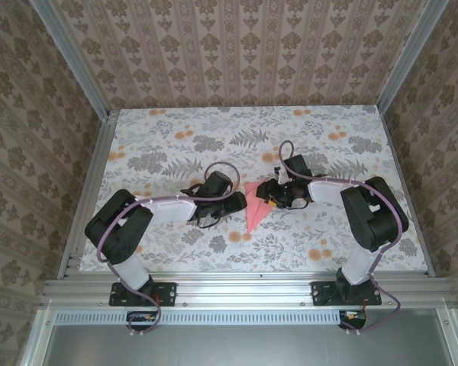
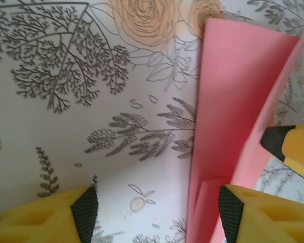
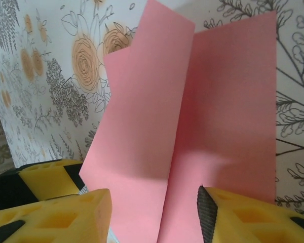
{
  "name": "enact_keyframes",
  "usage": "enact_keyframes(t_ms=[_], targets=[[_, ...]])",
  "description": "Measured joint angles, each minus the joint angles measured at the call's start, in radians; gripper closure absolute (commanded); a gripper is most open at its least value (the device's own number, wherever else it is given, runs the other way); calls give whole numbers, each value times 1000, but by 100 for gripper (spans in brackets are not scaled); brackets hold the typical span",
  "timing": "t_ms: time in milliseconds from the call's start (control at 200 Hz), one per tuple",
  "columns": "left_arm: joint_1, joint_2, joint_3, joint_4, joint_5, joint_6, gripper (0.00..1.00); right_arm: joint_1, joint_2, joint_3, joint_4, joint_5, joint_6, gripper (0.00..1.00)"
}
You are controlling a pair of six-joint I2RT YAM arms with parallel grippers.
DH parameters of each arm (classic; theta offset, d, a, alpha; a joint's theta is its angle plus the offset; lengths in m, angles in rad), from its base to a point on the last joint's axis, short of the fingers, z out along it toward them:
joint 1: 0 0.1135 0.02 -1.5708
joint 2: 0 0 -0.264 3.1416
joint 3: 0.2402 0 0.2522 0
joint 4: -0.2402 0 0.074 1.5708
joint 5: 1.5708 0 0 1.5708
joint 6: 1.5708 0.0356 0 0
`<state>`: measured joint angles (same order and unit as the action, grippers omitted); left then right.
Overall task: Fold a paper plane with a square sheet of paper (pick it up from the middle)
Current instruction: Turn over the paper at the center of the table.
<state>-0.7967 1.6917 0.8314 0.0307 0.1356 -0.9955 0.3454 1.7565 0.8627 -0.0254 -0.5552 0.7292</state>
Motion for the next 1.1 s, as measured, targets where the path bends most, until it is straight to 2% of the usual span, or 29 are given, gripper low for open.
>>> enact_keyframes(t_ms=[160, 355, 420, 510, 635, 870, 1100], targets=[[2, 29, 33, 6, 19, -2, 47, 6, 35, 13, 37, -31, 13, 60], [2, 48, 43, 6, 29, -2, 50, 13, 55, 14, 80, -72, 34, 70], [2, 49, 43, 6, 32, -2, 50, 13, 57, 14, 90, -83, 35, 76], [7, 49, 43, 6, 35, -2, 48, 13, 57, 15, 97, -90, 28, 88], [21, 39, 42, -1, 37, 3, 40, 13, 52, 30, 69, -80, 2, 94], [105, -95, -27, 37, 75, 3, 28, 13, -43, 76, 20, -76, -49, 94], [164, -196, -122, 210, 216, -24, 21, -2, -61, 96, 201, -219, 80, 94]])
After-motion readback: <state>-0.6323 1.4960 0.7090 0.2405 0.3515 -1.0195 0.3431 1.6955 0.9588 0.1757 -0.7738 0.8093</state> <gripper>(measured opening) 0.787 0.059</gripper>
